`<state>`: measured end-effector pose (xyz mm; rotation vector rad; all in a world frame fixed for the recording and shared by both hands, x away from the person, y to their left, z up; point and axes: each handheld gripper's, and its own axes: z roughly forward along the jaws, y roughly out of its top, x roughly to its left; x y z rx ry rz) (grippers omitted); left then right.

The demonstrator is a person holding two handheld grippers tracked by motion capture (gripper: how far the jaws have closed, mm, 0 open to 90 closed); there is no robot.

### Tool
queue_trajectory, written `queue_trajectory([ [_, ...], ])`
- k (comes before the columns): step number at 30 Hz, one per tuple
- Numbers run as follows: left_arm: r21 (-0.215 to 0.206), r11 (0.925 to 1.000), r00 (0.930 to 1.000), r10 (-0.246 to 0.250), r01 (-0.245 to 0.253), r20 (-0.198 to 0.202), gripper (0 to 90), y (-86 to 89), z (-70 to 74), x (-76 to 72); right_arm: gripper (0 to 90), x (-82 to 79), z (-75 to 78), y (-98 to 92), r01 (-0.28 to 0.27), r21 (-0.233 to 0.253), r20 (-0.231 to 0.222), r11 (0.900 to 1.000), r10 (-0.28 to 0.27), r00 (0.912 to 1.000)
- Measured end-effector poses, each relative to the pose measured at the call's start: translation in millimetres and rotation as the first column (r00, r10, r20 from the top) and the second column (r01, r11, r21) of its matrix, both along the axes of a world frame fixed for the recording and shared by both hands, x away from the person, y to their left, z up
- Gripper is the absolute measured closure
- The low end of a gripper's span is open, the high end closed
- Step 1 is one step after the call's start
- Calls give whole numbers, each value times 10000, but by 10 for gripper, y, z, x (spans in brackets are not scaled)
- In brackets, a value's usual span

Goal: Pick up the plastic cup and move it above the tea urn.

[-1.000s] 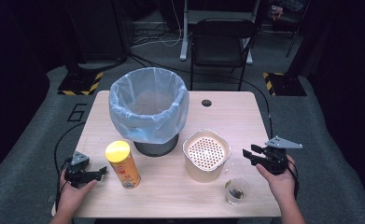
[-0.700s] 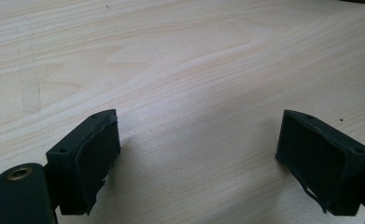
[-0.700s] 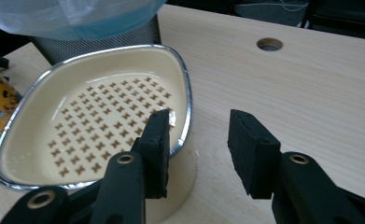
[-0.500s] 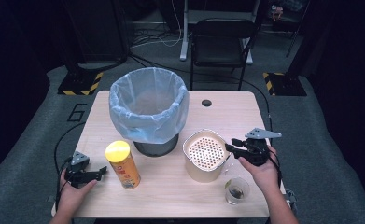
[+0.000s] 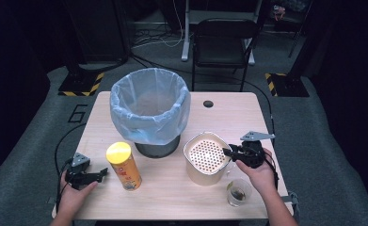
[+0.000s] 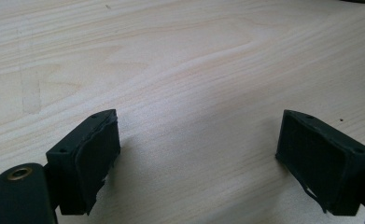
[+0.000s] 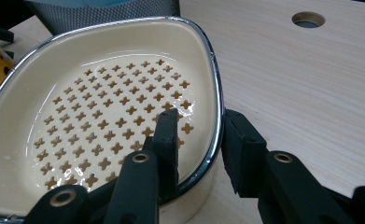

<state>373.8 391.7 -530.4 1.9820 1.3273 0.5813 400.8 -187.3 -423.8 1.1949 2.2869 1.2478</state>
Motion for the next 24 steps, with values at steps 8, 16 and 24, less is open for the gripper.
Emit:
queue_trajectory([
  [8,1,10000,10000,8,-8,-6,131,-1,1,0,684,-153,-5,62,-428,14,24,9991,428,9991],
  [16,-7,10000,10000,13,-13,-10,131,-1,1,0,569,-223,17,46,-535,537,82,9971,532,9986],
  [24,-1,10000,10000,16,-16,-9,131,-2,1,0,483,-399,164,-124,-215,664,645,9976,173,9978],
])
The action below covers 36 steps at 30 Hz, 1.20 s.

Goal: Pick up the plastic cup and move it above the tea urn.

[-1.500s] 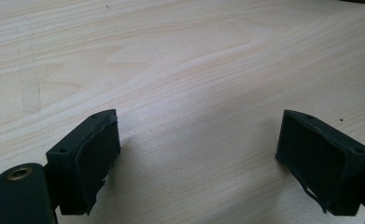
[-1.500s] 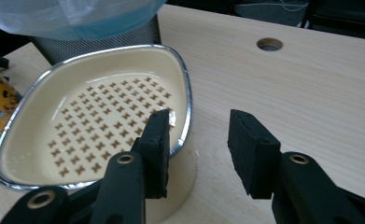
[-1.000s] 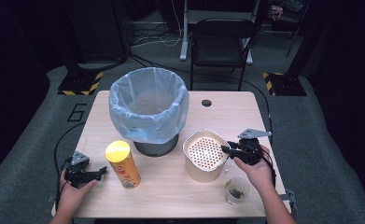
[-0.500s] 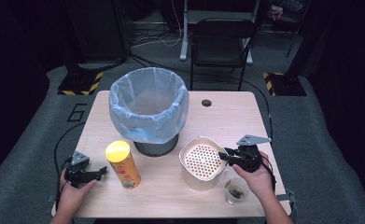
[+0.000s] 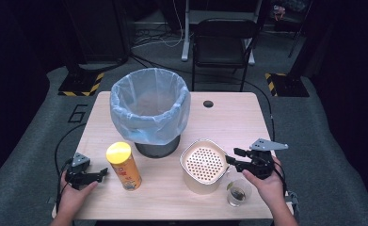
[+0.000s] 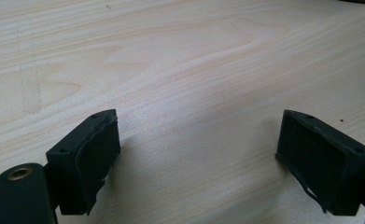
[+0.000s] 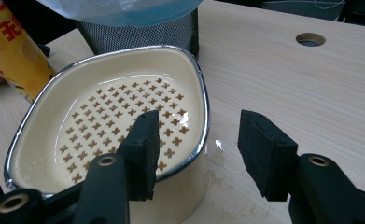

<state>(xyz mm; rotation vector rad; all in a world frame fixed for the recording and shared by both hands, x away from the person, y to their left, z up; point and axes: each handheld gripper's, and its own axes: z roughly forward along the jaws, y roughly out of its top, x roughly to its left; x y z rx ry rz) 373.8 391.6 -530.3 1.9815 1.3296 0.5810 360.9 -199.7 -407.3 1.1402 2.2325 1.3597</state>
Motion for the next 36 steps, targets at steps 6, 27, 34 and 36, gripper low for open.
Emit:
queue_trajectory([
  [6,3,10000,10000,0,0,-1,131,0,0,0,447,-177,-24,-119,-97,-143,125,9999,98,9999],
  [27,-76,9999,9999,113,-112,122,131,-12,-12,1,243,-595,-298,-68,-530,-684,283,9963,550,9981],
  [34,-73,9999,9999,117,-116,118,131,-12,-12,1,214,-671,-406,-89,-581,-872,33,9945,586,9983],
  [36,-53,9999,9999,103,-103,80,131,-10,-9,0,214,-689,-433,-100,-665,-849,-46,9942,663,9978],
])
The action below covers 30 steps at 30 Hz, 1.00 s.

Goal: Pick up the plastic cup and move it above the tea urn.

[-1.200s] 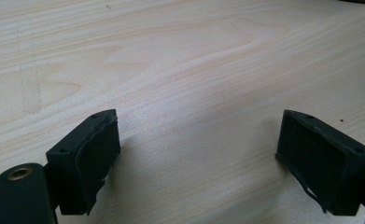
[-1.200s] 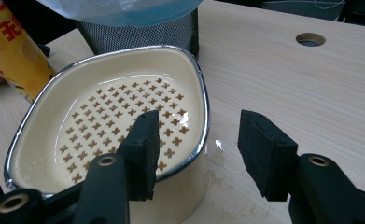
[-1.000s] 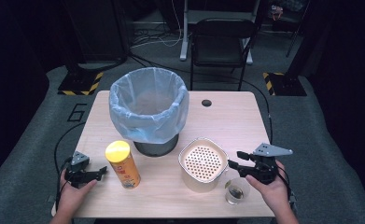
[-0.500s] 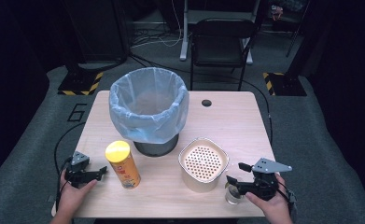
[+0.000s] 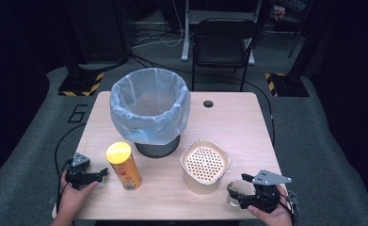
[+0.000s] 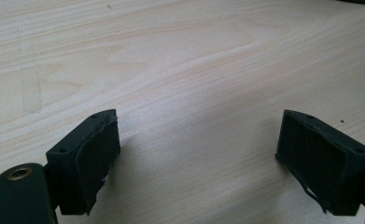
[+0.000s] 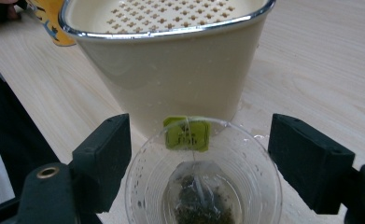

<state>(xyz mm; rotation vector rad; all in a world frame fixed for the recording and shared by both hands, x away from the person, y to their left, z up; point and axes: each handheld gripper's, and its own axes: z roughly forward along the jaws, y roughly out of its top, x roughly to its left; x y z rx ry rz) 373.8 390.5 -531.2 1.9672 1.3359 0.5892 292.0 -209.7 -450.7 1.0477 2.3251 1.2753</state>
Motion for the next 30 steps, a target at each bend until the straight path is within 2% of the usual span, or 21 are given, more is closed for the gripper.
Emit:
queue_trajectory([
  [4,-14,10000,10000,13,-13,36,131,-1,-3,0,205,-31,-42,-13,162,70,-66,9998,-162,9998],
  [9,8,10000,10000,0,0,4,131,0,0,0,188,-54,-68,-14,149,38,82,9999,-149,9999],
  [13,-1,10000,10000,8,-8,9,131,-1,-1,0,178,-48,-93,-12,144,15,-9,9999,-144,9999],
  [14,-1,10000,10000,8,-8,11,131,-1,-1,0,178,-46,-110,-1,183,-51,-129,9998,-184,9997],
  [20,16,10000,10000,-12,12,-37,131,1,3,-1,184,-47,-200,32,141,-480,-167,9988,-149,9997],
  [30,-20,10000,10000,19,-19,46,131,-2,-4,1,201,-46,-309,52,75,-759,-254,9971,-95,9996],
])
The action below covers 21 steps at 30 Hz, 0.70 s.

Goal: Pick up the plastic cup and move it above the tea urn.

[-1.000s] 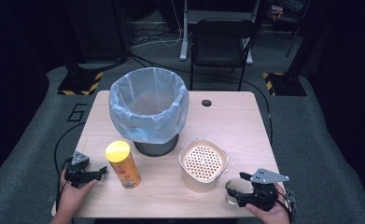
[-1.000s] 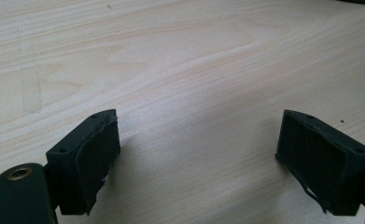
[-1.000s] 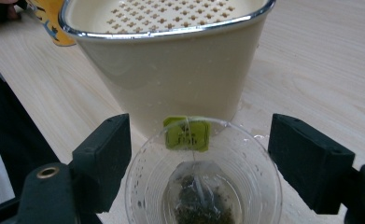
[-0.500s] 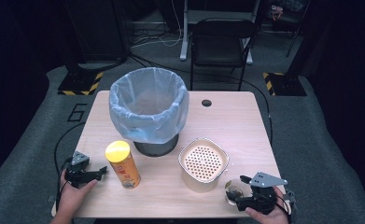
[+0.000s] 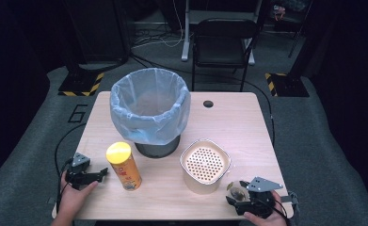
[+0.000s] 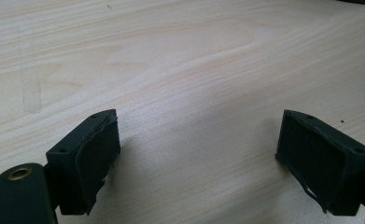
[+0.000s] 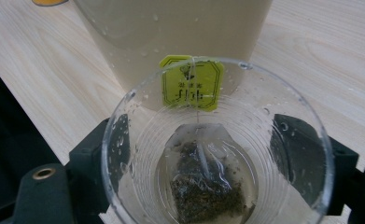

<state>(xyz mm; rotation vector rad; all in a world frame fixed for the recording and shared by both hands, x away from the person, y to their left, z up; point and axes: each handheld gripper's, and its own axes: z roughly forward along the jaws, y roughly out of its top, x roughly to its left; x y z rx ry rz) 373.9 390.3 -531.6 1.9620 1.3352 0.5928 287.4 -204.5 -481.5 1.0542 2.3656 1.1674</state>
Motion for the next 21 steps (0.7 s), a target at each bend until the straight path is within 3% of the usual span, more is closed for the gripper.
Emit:
queue_trajectory([
  [5,39,10000,9999,-56,57,-129,131,5,11,-3,235,2,-30,26,-34,-122,41,9999,34,10000],
  [7,-1,10000,10000,-2,2,-5,131,0,0,0,261,10,-32,11,-22,-83,60,10000,22,10000],
  [10,41,10000,9999,-62,62,-143,131,6,12,-2,272,8,-32,-5,34,77,-86,10000,-33,10000],
  [21,29,10000,10000,-29,29,-87,131,3,7,-2,286,6,-24,-20,124,-231,291,9997,-117,9995],
])
